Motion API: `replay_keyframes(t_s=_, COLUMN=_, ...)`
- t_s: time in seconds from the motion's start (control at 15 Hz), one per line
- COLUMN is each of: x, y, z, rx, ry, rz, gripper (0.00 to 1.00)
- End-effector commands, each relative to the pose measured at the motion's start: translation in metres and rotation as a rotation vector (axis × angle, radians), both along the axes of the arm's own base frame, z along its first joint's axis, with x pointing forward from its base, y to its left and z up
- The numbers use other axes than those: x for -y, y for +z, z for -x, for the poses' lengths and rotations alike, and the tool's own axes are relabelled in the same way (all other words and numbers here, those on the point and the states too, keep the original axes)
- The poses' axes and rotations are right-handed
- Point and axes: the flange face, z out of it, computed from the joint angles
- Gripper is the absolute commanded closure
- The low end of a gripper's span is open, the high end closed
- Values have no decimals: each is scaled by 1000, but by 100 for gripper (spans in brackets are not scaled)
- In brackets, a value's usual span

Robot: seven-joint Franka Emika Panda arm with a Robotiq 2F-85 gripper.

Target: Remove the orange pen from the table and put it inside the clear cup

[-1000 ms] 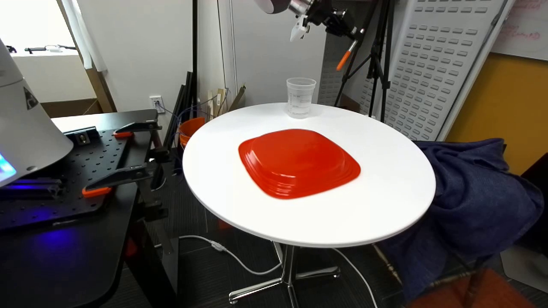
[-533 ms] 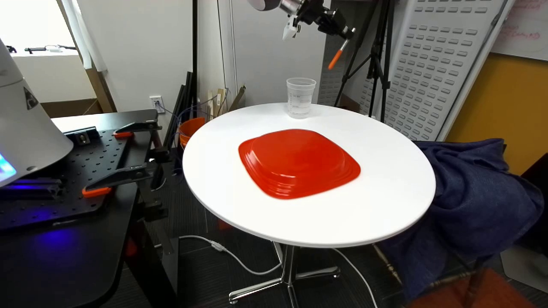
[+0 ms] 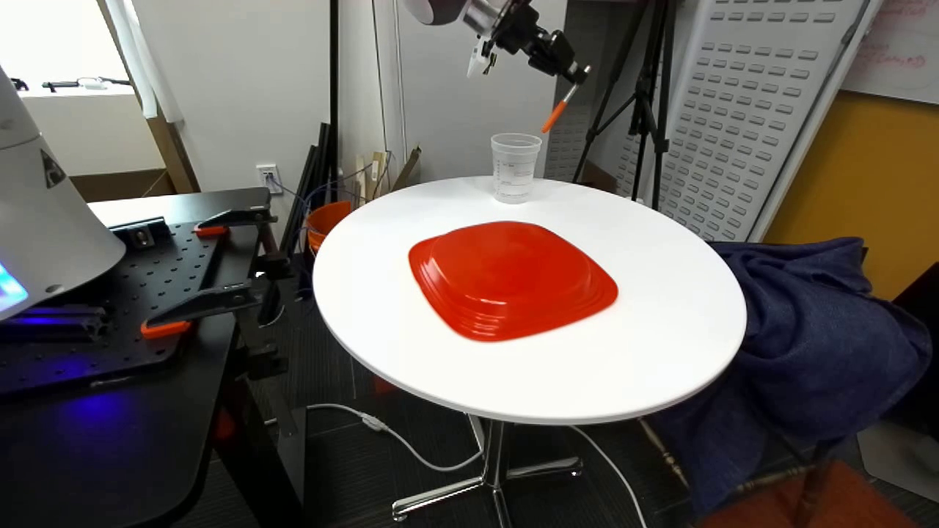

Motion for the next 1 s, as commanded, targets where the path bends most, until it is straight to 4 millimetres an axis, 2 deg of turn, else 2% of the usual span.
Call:
replay_keyframes(t_s=0.0, x=5, y=6, z=9, rx=3, ry=-8, rz=-4, gripper=97)
replay_keyframes(t_s=0.07, x=5, y=5, z=10, rx=-3, ry=-13, rz=-3, gripper=97)
replay_keyframes(t_s=0.13, x=2, y=-3, z=2, rx=-7, ry=-3, rz=3, gripper=87)
replay_keyframes(t_s=0.8, x=4, y=-4, z=4, rx=-12, ry=-5, rz=2, gripper=87)
replay_keyframes(t_s=0.87, x=0, y=-1, z=9, rx=-11, ry=-3, rz=13, gripper=97)
replay_keyframes(t_s=0.93, x=-6, y=3, z=16, rx=-4, ry=2, rz=21, gripper=97)
